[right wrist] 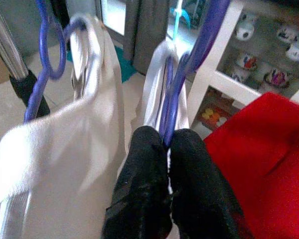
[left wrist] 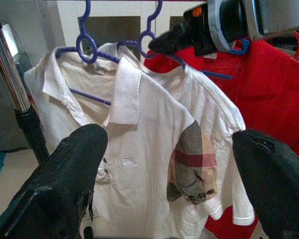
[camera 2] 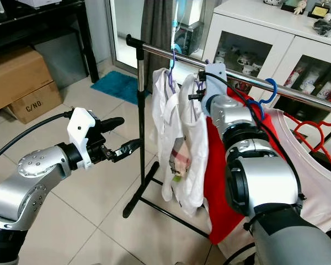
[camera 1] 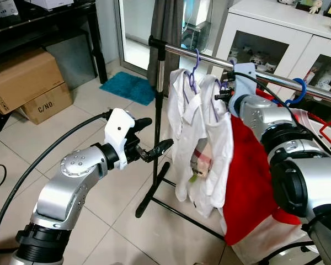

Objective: Hang hanger

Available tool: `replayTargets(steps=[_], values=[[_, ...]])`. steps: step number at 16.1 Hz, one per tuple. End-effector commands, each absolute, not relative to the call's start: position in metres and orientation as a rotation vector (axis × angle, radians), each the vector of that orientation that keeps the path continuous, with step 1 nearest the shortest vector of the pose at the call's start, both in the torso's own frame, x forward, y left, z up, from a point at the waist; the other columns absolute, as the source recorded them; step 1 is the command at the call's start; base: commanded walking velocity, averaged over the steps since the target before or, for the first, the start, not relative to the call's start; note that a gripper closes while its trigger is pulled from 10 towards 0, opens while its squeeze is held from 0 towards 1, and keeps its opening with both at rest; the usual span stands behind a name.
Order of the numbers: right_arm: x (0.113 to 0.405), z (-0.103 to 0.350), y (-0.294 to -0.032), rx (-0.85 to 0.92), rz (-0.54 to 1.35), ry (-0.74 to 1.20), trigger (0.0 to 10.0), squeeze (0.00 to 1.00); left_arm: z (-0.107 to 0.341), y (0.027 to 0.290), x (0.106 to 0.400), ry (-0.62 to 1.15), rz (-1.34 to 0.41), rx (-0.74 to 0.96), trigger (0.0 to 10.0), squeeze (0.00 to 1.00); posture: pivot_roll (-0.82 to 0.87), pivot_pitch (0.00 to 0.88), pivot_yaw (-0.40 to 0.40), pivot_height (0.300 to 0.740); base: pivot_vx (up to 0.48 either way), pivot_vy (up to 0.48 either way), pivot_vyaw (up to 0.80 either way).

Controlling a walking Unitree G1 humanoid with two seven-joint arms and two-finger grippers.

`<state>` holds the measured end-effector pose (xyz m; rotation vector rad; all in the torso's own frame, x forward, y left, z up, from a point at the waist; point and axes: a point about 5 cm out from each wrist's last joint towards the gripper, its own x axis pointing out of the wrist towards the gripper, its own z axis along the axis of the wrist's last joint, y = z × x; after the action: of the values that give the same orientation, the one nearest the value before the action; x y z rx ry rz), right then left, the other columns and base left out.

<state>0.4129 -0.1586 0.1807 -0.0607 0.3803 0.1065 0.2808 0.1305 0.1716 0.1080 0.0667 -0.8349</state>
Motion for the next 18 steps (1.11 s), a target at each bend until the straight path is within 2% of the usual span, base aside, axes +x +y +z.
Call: replayTargets(steps=[1,3,4,5,9,10,11,12,18], values=[[0.4134,0.1819,-0.1579,-0.069,0.098,0.387,10.0,1.0,0.1714,0.1278,0.2798,0.067,-0.846,0.119,10.0,0.0,-0.04,0.0,-0.068,0.74,0.0,0.0,0.0],[0.4132,0.1805,-0.1573,-0.077,0.087,0.396,10.0,1.0,0.171,0.128,0.2794,0.069,-0.845,0.119,10.0,0.0,-0.04,0.0,-0.069,0.74,0.0,0.0,0.0],[0.4132,0.1807,-0.157,-0.078,0.085,0.396,10.0,0.95,0.1711,0.128,0.2794,0.069,-0.845,0.119,10.0,0.0,-0.04,0.0,-0.069,0.74,0.0,0.0,0.0],[0.4134,0.1807,-0.1564,-0.073,0.07,0.399,10.0,0.0,0.1709,0.1279,0.2792,0.07,-0.845,0.12,10.0,0.0,-0.04,0.0,-0.069,0.74,0.0,0.0,0.0],[0.4134,0.1801,-0.1549,-0.054,0.061,0.402,10.0,0.0,0.1702,0.1279,0.2781,0.073,-0.846,0.121,10.0,0.0,-0.04,0.0,-0.072,0.74,0.0,0.0,0.0],[0.4132,0.1795,-0.1547,-0.052,0.06,0.404,6.0,0.0,0.1702,0.128,0.2781,0.074,-0.846,0.122,10.0,0.0,-0.04,0.0,-0.072,0.74,0.0,0.0,0.0],[0.413,0.1789,-0.1545,-0.049,0.059,0.406,3.3,0.0,0.1703,0.1281,0.2781,0.074,-0.846,0.123,10.0,0.0,-0.04,0.0,-0.072,0.74,0.0,0.0,0.0],[0.4129,0.1784,-0.154,-0.04,0.06,0.407,0.0,0.0,0.1702,0.1285,0.2779,0.074,-0.845,0.124,10.0,0.0,-0.04,0.0,-0.076,0.74,0.0,0.0,0.0],[0.413,0.1785,-0.1523,-0.027,0.071,0.401,0.0,0.0,0.1703,0.1296,0.2782,0.075,-0.845,0.13,10.0,0.0,-0.04,0.0,-0.069,0.74,0.0,0.0,0.0]])
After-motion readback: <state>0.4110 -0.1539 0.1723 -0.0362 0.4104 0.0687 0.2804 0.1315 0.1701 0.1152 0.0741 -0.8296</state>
